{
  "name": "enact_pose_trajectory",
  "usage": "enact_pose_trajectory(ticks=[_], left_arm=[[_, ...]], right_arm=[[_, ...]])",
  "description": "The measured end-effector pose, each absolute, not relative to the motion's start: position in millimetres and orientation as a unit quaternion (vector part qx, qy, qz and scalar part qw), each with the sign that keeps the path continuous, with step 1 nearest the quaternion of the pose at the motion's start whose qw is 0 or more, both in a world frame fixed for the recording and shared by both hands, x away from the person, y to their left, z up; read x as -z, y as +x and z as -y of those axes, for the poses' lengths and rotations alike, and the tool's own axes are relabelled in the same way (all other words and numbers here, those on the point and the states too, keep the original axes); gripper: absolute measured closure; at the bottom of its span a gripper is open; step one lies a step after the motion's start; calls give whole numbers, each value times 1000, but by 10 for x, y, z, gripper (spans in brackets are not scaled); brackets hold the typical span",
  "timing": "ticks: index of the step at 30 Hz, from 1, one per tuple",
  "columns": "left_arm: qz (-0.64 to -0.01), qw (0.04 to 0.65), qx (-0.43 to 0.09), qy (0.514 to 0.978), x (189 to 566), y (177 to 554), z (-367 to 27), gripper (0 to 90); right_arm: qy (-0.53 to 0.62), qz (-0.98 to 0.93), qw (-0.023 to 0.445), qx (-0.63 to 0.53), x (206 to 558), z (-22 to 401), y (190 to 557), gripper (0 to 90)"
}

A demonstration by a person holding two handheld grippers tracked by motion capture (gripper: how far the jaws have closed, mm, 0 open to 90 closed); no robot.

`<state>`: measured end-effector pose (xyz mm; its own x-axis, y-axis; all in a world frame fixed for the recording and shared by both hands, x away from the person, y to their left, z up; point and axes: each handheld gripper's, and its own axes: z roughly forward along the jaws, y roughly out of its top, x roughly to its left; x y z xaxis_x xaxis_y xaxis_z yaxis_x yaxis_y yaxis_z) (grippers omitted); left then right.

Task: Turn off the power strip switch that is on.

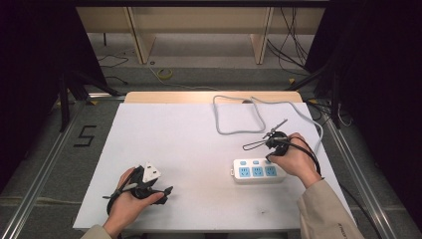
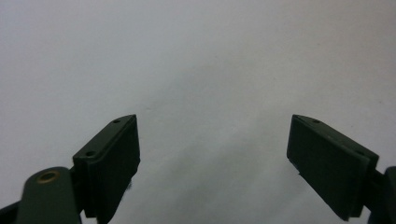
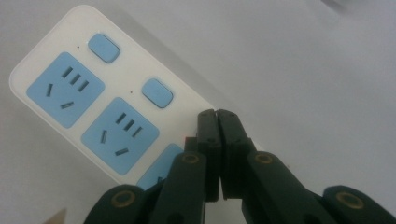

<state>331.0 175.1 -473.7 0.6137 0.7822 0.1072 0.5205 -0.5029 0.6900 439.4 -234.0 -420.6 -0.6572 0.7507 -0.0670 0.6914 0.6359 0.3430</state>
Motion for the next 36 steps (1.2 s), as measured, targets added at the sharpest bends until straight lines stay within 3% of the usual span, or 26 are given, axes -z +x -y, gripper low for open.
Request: enact_pose_trajectory(ticks=[36], left_arm=[[-385, 312, -210, 843, 4737, 3312, -1749, 169]], right_arm=[[398, -903, 101, -126, 4269, 2292, 4433, 884]])
